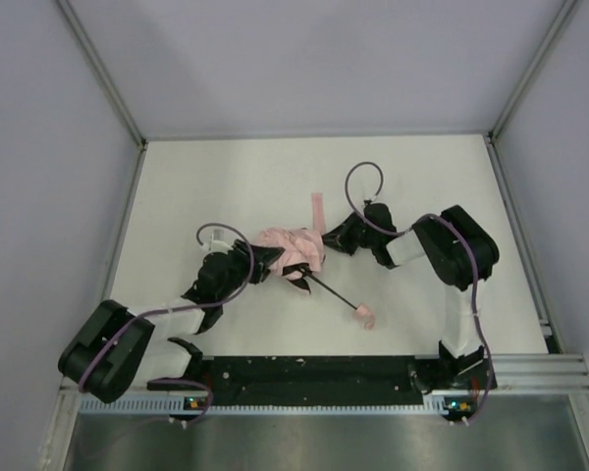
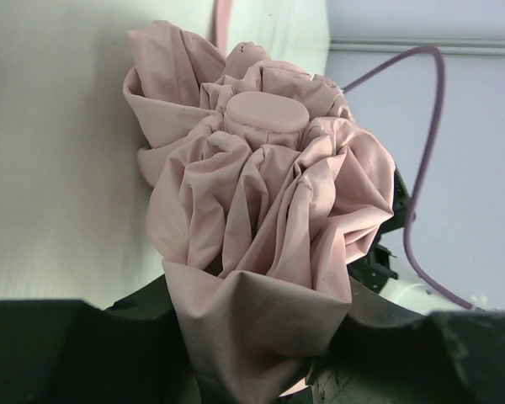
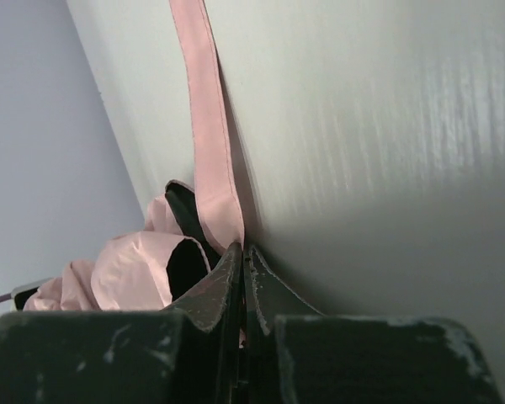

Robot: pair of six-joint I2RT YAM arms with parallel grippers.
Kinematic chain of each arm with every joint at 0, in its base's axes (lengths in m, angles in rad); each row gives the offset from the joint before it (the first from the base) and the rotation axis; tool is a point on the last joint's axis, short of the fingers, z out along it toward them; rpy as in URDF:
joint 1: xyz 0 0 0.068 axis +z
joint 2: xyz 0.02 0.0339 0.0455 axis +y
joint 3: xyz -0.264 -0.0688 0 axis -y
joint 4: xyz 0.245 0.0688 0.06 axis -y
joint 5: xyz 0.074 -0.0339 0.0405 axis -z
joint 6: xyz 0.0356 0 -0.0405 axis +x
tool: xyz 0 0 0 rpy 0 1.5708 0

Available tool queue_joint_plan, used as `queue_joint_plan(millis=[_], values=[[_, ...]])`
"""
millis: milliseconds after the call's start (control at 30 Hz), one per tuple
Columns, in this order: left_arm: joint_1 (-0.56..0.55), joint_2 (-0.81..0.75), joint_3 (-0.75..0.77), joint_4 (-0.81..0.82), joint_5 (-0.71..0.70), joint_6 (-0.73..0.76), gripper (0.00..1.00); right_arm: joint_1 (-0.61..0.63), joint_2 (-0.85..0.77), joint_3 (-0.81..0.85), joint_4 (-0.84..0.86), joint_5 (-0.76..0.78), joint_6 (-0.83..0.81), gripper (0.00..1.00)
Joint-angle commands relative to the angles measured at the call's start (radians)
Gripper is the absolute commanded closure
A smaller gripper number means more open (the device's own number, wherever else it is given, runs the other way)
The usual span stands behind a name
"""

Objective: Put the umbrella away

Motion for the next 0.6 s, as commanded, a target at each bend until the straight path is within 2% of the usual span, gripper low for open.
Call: queue_joint_plan(millis=[0,67,167,333,400,500,567], values=[[0.001,-0.04,0.048,0.063,0.031,-0.004,1.0,-0.014,0.029,0.061,0.055,0.036,0.012,1.0],[0.002,-0.009,0.101,-0.041,0.07,0.013,1.0,-0.014,0.024,0.067,0.057,0.033,0.011,1.0],[-0.001,0.061,0.105,-0.126,0.081,0.005,1.0,-0.019,0.026,0.049,0.09,0.031,0.011,1.0],[0.002,0.19,0.109,-0.123,0.135,0.071,1.0,-0.033,0.066,0.041,0.142,-0.002,-0.011,1.0],[0.002,0.215,0.149,-0.265,0.158,0.112,1.0,-0.04,0.058,0.036,0.141,-0.01,-0.031,1.0],[0.002,0.201,0.151,-0.359,0.106,0.131,1.0,-0.046,-0.002,0.042,0.02,-0.021,-0.126,1.0],[0.007,0.178,0.166,-0.422,0.083,0.151,1.0,-0.053,-0.048,0.067,-0.11,-0.039,-0.207,0.94]])
